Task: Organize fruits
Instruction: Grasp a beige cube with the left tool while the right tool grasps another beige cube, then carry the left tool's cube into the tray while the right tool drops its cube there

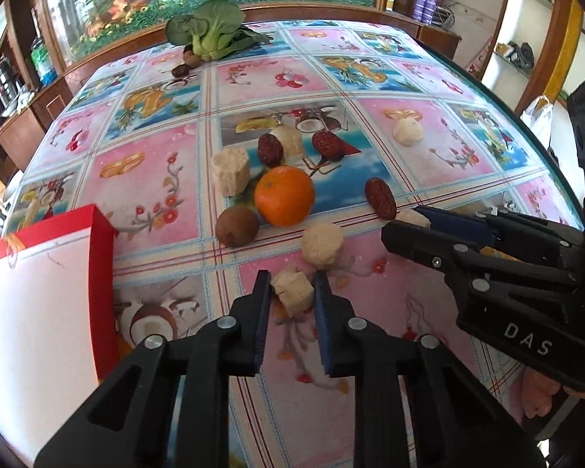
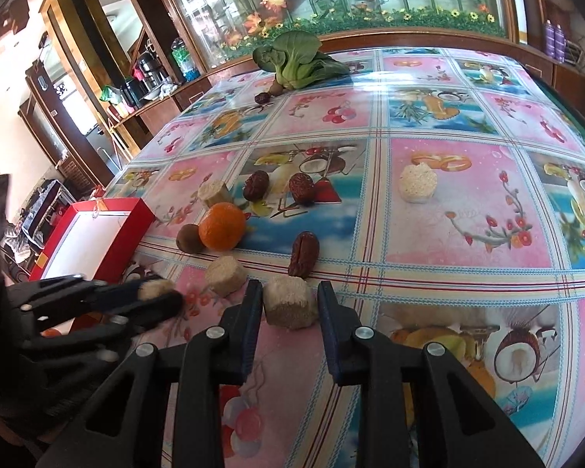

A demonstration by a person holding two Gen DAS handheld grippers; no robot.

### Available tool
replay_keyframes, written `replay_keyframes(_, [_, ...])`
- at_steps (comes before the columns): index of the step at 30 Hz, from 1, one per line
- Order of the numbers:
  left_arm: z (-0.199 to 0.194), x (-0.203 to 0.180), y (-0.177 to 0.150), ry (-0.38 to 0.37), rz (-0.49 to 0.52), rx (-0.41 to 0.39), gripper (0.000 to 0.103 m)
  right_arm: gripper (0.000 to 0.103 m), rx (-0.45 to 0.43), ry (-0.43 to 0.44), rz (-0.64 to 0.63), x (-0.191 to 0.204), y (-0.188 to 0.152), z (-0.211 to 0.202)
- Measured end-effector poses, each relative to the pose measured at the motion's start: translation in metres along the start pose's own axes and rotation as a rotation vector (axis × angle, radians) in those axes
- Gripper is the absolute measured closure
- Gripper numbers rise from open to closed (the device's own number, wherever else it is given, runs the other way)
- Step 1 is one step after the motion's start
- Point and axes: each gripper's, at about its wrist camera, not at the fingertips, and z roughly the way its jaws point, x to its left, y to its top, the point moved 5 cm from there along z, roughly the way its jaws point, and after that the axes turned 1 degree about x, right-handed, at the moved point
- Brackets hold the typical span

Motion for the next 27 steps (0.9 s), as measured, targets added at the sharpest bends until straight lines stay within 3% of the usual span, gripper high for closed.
replay_keyframes(6, [-0.037, 0.019, -0.009, 0.029, -0.059, -0.073, 0.08, 0.076, -0.073, 0.026, -0.001, 0.004, 0.004, -0.013])
replay_keyframes(10, [-0.074, 0.047, -0.024, 0.077, -0.112, -0.138, 0.08, 0.076, -0.067, 0.096, 0.032, 0.02, 0.0, -0.015])
replay_keyframes(21, [-0.118, 0.13, -0.068, 0.226, -0.255, -0.193, 0.08, 0.076, -0.004, 0.278, -0.117, 0.154, -0.012, -0.001])
replay_keyframes(27, [-0.119, 0.163, -0.095, 0.287, -0.308, -0.176, 0.08, 0.076, 0.039, 0.286, -0.187, 0.204, -0.017, 0.028])
